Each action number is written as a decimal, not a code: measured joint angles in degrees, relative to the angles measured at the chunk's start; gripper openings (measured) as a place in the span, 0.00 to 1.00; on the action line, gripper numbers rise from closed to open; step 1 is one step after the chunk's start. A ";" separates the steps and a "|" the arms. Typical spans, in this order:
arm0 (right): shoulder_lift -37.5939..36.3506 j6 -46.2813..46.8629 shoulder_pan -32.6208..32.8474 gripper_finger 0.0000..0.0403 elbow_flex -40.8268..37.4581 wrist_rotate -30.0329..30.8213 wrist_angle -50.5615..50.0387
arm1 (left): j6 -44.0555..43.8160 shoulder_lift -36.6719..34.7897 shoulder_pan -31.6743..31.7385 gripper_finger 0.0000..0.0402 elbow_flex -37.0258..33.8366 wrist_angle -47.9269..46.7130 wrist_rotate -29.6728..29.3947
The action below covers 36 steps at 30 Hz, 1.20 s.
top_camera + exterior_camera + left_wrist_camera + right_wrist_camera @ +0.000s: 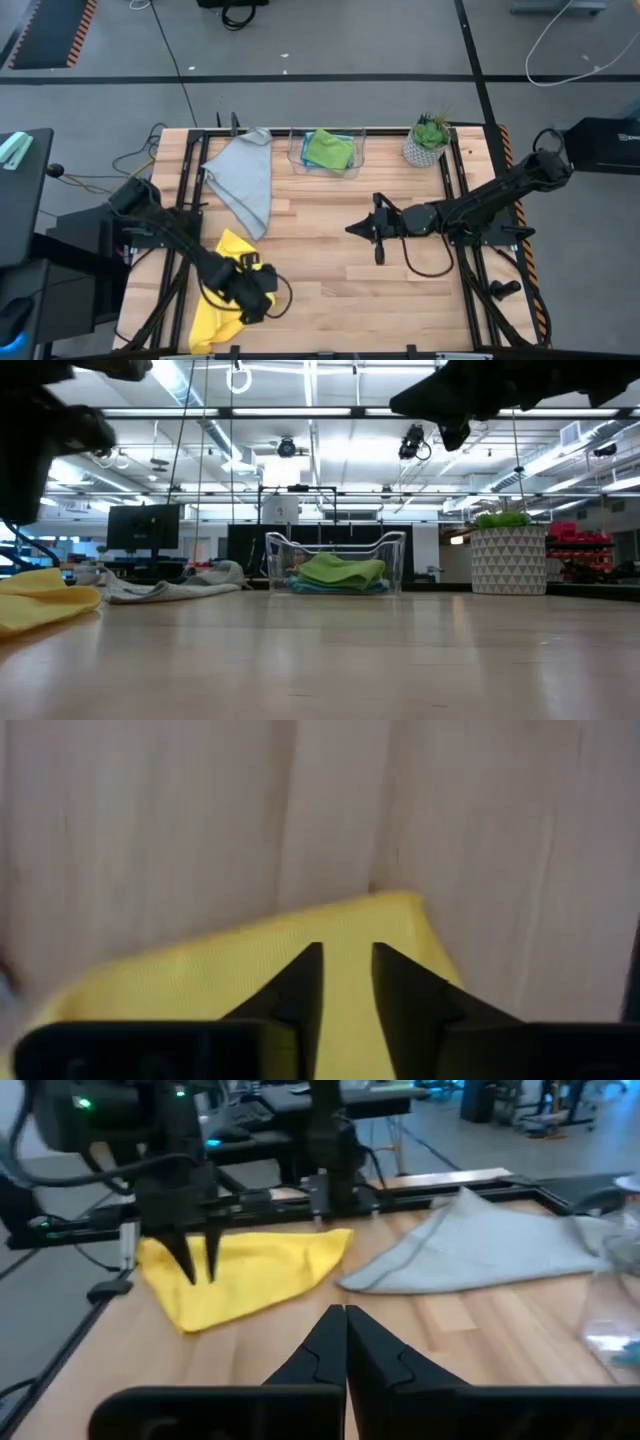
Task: Fold microfiber towels
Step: Fold the yellow microfiber towel
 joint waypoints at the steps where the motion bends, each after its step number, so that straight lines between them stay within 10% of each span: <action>1: 0.09 -0.13 0.72 0.01 0.00 0.98 0.16 | -1.88 1.03 -0.51 0.28 0.97 -1.00 -0.04; 17: -0.39 -1.06 2.63 0.01 -0.02 5.76 1.93 | -14.06 13.39 -2.62 0.58 7.59 1.36 -1.98; 31: -0.39 -1.54 3.00 0.01 -0.02 5.63 1.91 | -15.24 15.52 -2.77 0.10 7.71 2.32 -2.14; 36: -0.39 -1.91 2.97 0.01 -0.02 5.68 1.67 | -16.64 14.40 -2.81 0.03 12.66 -11.91 -3.01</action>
